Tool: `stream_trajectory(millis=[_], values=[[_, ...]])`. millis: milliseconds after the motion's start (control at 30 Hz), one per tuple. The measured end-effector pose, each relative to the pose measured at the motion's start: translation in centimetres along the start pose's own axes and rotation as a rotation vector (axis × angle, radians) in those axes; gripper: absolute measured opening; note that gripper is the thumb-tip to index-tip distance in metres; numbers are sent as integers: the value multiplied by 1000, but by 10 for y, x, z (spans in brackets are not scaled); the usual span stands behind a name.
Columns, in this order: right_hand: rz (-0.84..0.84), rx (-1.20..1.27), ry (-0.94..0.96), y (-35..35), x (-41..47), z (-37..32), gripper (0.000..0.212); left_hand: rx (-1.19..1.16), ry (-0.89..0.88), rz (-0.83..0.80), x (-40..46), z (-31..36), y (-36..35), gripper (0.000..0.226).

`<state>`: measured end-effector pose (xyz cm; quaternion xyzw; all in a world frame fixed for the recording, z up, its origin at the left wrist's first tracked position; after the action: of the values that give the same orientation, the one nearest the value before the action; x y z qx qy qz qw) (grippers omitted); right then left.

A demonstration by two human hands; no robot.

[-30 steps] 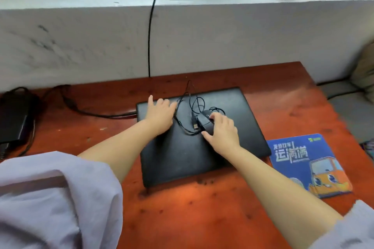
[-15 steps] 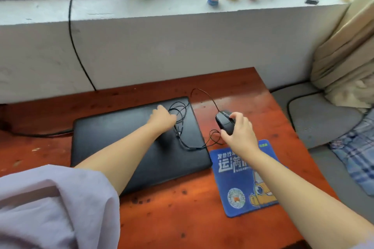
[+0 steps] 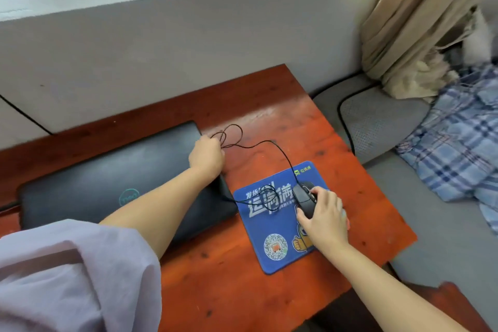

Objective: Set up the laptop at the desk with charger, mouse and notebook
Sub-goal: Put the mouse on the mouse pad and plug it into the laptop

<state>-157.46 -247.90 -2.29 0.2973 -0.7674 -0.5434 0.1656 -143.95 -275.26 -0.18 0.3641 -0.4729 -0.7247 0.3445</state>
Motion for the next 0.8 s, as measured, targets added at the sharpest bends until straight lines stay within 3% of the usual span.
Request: stream_trajectory(millis=[100, 233, 367, 433, 533, 667, 800], values=[[-3, -2, -34, -2, 1, 1, 48, -269, 18, 170, 18, 2, 37, 21], [-6, 18, -47, 5, 10, -12, 46, -561, -63, 197, 34, 36, 72, 17], [49, 440, 129, 40, 51, -74, 16, -718, -198, 148, 24, 80, 77, 21], [101, 670, 165, 64, 78, -105, 21, -689, -276, 189, 17, 91, 80, 25], [160, 927, 10, 87, 124, -124, 25, -610, -429, 316, 8, 102, 91, 31], [-415, 1328, -155, 58, 167, -150, 28, -401, -603, 479, 1, 111, 102, 27], [-616, 1405, -220, 44, 183, -161, 17, -197, -867, 644, -2, 121, 103, 19]])
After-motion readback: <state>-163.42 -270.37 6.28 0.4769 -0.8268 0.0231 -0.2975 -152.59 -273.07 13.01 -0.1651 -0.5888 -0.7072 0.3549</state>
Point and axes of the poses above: each hand's wrist, its own x-axis towards the middle knuckle, its own y-axis out of the back of the hand, z = x × y, the point moved 8 cm from there along x, towards the middle knuckle, and after that the axes turned 4 degrees about x, right-handed, at the moved point
